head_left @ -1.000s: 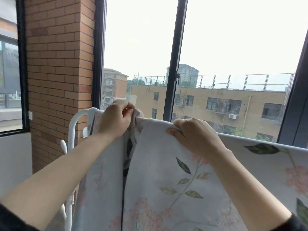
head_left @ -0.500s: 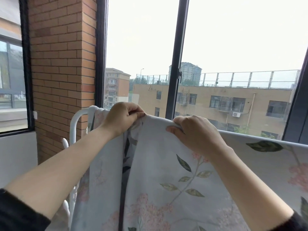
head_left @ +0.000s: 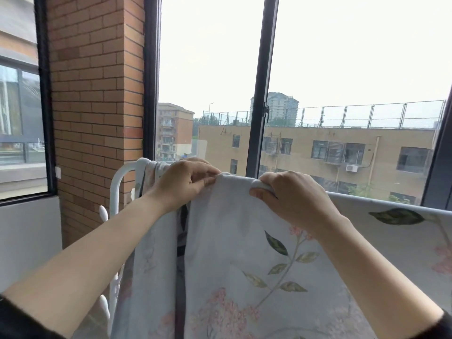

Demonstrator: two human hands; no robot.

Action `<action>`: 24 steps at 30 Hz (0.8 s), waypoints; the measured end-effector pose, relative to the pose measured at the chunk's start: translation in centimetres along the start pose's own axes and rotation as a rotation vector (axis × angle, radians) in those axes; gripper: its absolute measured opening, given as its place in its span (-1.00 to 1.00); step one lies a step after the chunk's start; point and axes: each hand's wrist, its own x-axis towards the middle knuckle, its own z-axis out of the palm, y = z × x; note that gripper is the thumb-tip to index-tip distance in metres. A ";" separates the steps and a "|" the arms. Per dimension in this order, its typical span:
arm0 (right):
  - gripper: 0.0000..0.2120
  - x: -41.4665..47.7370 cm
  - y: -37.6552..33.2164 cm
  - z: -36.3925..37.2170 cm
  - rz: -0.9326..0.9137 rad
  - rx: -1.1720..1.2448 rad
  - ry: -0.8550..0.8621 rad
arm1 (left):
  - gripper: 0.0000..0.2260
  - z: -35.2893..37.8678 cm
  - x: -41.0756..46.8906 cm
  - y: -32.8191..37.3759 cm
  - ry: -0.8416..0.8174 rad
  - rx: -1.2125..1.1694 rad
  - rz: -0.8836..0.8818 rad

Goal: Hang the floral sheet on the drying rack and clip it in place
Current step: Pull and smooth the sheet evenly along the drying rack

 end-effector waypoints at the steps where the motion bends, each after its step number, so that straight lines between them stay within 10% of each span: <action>1: -0.65 0.0 0.0 0.0 -0.003 -0.004 0.002 | -0.84 -0.1 0.1 -0.1 -0.009 0.001 0.000; 24: -0.64 4.8 -5.1 0.9 -0.028 -0.002 -0.183 | -0.84 -1.3 0.5 -2.1 -0.006 0.153 -0.067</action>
